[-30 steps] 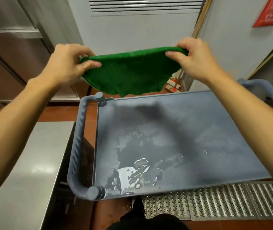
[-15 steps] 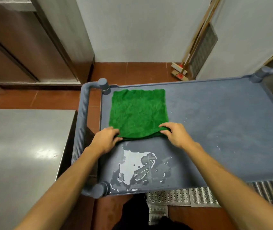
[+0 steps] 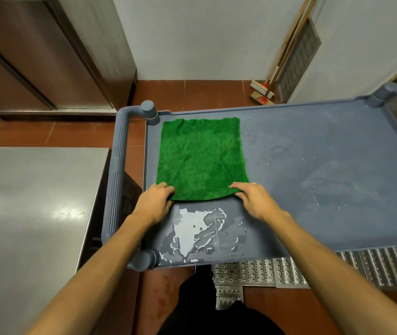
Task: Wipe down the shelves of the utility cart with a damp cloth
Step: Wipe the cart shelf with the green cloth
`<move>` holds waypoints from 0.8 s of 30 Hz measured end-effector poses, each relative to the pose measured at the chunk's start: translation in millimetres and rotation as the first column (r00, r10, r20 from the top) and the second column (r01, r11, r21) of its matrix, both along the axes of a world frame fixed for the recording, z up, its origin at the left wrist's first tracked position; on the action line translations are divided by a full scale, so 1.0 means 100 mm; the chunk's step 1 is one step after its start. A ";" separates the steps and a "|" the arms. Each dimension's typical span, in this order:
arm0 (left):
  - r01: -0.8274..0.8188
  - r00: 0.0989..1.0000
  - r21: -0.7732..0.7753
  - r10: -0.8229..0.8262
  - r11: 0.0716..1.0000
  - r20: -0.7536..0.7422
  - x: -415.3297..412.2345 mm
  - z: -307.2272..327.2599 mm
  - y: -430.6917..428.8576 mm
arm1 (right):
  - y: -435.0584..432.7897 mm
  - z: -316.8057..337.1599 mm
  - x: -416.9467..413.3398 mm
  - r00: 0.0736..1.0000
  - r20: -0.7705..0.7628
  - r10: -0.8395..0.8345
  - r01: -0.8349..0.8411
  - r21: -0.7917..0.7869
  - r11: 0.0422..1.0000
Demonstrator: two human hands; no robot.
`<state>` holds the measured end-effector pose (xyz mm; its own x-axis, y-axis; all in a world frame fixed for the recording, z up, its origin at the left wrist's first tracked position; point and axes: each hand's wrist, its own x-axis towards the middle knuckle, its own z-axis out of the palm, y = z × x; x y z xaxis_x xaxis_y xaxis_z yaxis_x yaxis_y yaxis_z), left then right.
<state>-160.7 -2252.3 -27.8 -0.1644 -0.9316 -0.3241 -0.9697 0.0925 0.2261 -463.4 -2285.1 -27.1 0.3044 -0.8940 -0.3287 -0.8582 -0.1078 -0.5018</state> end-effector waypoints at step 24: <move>-0.068 0.997 0.009 0.068 0.998 0.031 -0.40 0.15 1.00 | 0.86 0.10 -0.36 0.999 0.045 0.023 -0.024 0.006 1.000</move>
<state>-201.0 -2152.2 -13.0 -0.0906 -0.9369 -0.3376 -0.9802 0.0239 0.1967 -498.9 -2199.0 -17.2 0.3400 -0.8843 -0.3201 -0.8320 -0.1242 -0.5406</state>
